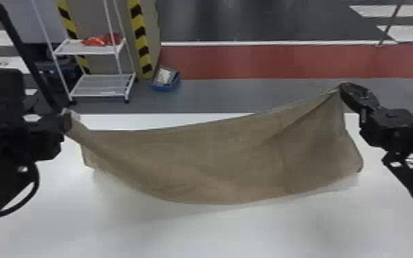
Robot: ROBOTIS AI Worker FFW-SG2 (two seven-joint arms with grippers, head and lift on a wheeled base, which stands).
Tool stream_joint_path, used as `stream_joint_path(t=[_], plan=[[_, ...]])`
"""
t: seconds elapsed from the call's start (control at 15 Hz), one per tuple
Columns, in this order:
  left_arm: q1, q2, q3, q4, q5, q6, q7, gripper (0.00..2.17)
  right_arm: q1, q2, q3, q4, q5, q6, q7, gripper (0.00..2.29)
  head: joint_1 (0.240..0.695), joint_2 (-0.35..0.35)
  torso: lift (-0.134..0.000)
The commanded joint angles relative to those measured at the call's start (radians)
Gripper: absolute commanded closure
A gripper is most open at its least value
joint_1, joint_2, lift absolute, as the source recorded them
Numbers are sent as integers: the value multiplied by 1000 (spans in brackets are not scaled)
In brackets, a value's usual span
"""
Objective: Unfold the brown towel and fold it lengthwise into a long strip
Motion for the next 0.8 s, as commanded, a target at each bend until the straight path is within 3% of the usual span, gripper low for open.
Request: stream_joint_path(t=[0.0,0.2,0.33,0.4,0.53,0.6,0.73], plan=[[-142,3,-24,143,29,-72,9,1949,-184,3,59,198,38,-91,7,1416,608,65,-123],[-231,3,-26,198,91,-115,49,1949,-290,-3,77,302,46,-177,54,1416,525,73,-123],[-186,-3,-33,181,100,-149,61,1949,-233,-19,51,291,17,-223,123,1416,463,74,-123],[-127,-4,-39,157,98,-192,60,1949,-169,-34,30,271,-13,-257,146,1416,456,74,-123],[31,-27,-62,111,89,-342,89,1949,-20,-51,-35,236,-36,-337,205,1416,476,64,-123],[81,-27,-84,108,81,-373,103,1949,21,-51,-64,248,-37,-358,246,1416,528,42,-123],[188,-38,-113,51,60,-382,158,1949,119,-51,-141,245,-63,-432,289,1416,588,18,-123]])
